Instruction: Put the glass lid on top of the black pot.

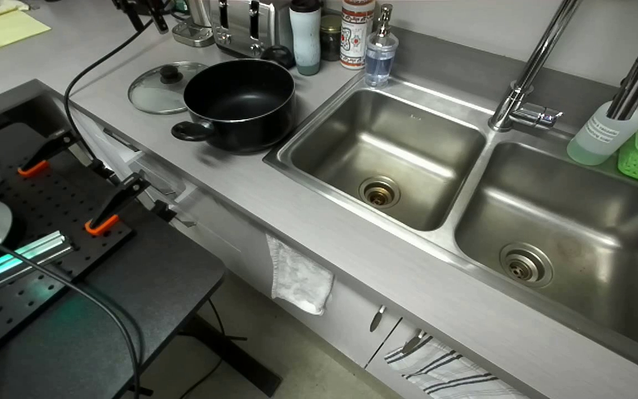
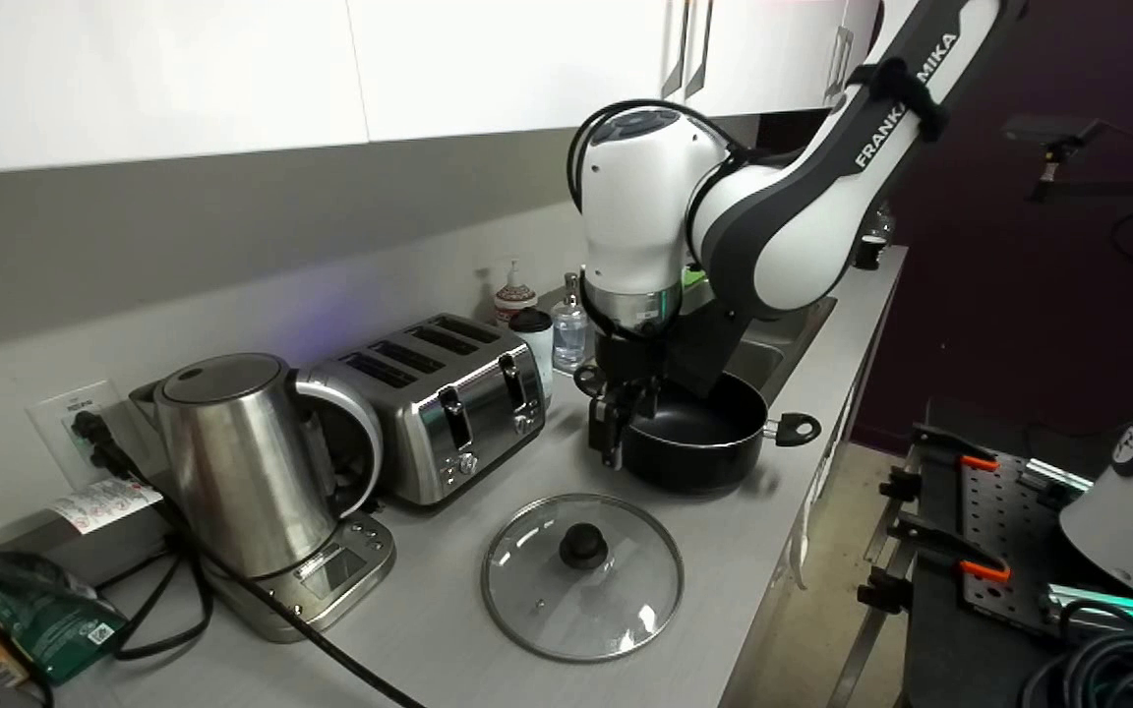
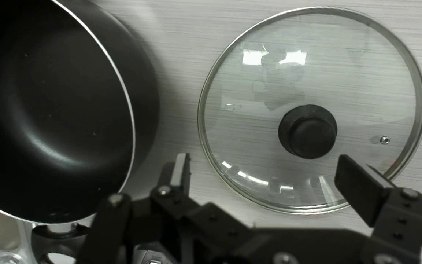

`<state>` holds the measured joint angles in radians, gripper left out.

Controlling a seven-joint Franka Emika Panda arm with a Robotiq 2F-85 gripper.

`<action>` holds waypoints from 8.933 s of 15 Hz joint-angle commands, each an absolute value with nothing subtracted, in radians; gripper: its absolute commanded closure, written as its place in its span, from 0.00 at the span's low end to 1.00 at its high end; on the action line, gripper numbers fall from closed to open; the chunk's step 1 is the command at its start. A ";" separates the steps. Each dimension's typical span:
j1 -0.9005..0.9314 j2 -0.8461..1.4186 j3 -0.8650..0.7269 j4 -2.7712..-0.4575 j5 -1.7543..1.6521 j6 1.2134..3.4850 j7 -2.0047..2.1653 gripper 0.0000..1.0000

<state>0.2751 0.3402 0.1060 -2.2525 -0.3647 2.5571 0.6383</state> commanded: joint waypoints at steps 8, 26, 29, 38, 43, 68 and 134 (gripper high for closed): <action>0.420 0.619 0.003 -1.993 -0.368 2.543 0.633 0.00; 0.468 0.794 -0.002 -1.817 -0.321 2.481 0.550 0.00; 0.471 0.802 -0.003 -1.809 -0.322 2.475 0.547 0.00; 0.460 0.793 0.009 -1.831 -0.311 2.457 0.508 0.00; 0.462 0.788 0.008 -1.846 -0.310 2.454 0.480 0.00; 0.450 0.768 0.021 -1.861 -0.290 2.439 0.426 0.73; 0.064 0.084 0.041 -2.361 0.075 2.499 0.351 0.73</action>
<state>0.0873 0.1322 0.0540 -2.3393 0.0129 2.4961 0.3954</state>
